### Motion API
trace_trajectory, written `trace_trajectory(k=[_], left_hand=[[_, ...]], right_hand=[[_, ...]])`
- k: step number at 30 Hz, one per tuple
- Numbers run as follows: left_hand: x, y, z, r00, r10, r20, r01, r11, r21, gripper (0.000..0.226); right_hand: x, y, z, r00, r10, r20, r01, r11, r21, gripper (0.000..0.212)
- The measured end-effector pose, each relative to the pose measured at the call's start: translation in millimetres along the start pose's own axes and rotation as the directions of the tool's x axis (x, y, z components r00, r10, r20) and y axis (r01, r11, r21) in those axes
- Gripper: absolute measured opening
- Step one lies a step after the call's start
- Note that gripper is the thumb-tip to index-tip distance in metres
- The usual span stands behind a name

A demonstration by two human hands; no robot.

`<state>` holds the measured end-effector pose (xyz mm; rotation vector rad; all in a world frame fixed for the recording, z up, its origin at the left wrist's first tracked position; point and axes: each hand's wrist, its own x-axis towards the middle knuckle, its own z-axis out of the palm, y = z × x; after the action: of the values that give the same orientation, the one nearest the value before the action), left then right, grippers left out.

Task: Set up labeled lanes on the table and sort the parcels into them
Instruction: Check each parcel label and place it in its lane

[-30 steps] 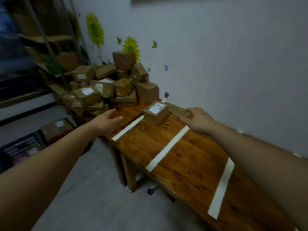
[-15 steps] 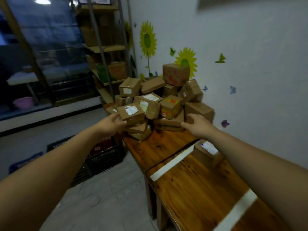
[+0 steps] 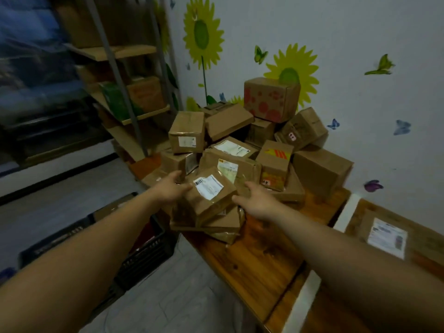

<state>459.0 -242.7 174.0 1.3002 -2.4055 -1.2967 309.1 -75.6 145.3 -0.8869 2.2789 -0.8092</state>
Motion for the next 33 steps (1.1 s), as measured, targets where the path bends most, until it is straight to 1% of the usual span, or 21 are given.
trace_trajectory(k=[2,3,5,7,11,13,14,16,17,19,21,24,26,29,33], left_hand=[[30.3,-8.5,-0.4,0.996,-0.013,0.088,0.010,0.999,0.041,0.066],[43.6,-12.8,-0.4,0.991,-0.017,0.134,0.010,0.999,0.054,0.068],[65.2,-20.2,1.2,0.974,-0.039,0.222,0.023,0.997,0.074,0.067],[77.8,-24.5,4.8,0.951,-0.056,0.304,0.047,0.998,0.036,0.062],[83.0,-29.8,11.7,0.936,-0.069,0.345,0.109,0.989,-0.099,0.056],[78.0,-30.9,13.3,0.919,-0.080,0.386,0.162,0.969,-0.186,0.054],[74.1,-29.0,14.3,0.921,-0.068,0.384,0.160,0.964,-0.213,0.051],[63.5,-20.1,14.8,0.938,0.002,0.348,0.090,0.964,-0.249,0.046],[56.4,-13.7,15.6,0.940,0.049,0.338,0.057,0.953,-0.297,0.046],[39.7,-0.1,21.9,0.925,0.155,0.346,0.009,0.904,-0.428,0.055],[17.8,16.6,35.2,0.919,0.235,0.316,-0.054,0.870,-0.490,0.062],[-20.3,45.0,68.3,0.910,0.309,0.277,-0.111,0.824,-0.556,0.059],[-42.5,62.5,95.5,0.900,0.341,0.274,-0.128,0.804,-0.580,0.059],[-75.8,87.0,142.0,0.875,0.352,0.332,-0.106,0.808,-0.579,0.057],[-125.3,103.6,215.2,0.828,0.300,0.474,-0.051,0.882,-0.469,0.051]], right_hand=[[15.1,-8.0,24.8,0.998,0.056,0.020,-0.057,0.994,0.098,0.059],[22.1,-11.5,35.4,0.997,0.077,0.024,-0.080,0.987,0.142,0.061],[34.9,-17.3,50.7,0.989,0.147,0.017,-0.147,0.963,0.224,0.076],[43.2,-20.3,57.9,0.977,0.212,-0.015,-0.200,0.940,0.275,0.085],[43.3,-20.0,61.6,0.970,0.235,-0.069,-0.203,0.929,0.310,0.088],[36.4,-16.7,59.6,0.968,0.230,-0.104,-0.187,0.930,0.316,0.090],[31.9,-14.3,57.5,0.968,0.215,-0.129,-0.161,0.928,0.336,0.090],[19.8,-10.8,48.5,0.968,0.170,-0.184,-0.085,0.913,0.399,0.087],[12.1,-8.7,42.1,0.964,0.149,-0.219,-0.045,0.906,0.420,0.086],[-5.7,-2.2,26.8,0.945,0.118,-0.304,0.028,0.900,0.436,0.085],[-28.1,6.5,8.5,0.915,0.072,-0.397,0.104,0.909,0.404,0.083],[-72.2,24.6,-22.2,0.868,0.019,-0.496,0.175,0.924,0.340,0.081],[-104.5,43.4,-41.2,0.841,0.030,-0.540,0.170,0.933,0.316,0.080],[-152.8,83.0,-61.7,0.818,0.105,-0.566,0.094,0.945,0.312,0.077],[-219.3,140.9,-70.7,0.825,0.206,-0.526,0.015,0.923,0.385,0.074]])
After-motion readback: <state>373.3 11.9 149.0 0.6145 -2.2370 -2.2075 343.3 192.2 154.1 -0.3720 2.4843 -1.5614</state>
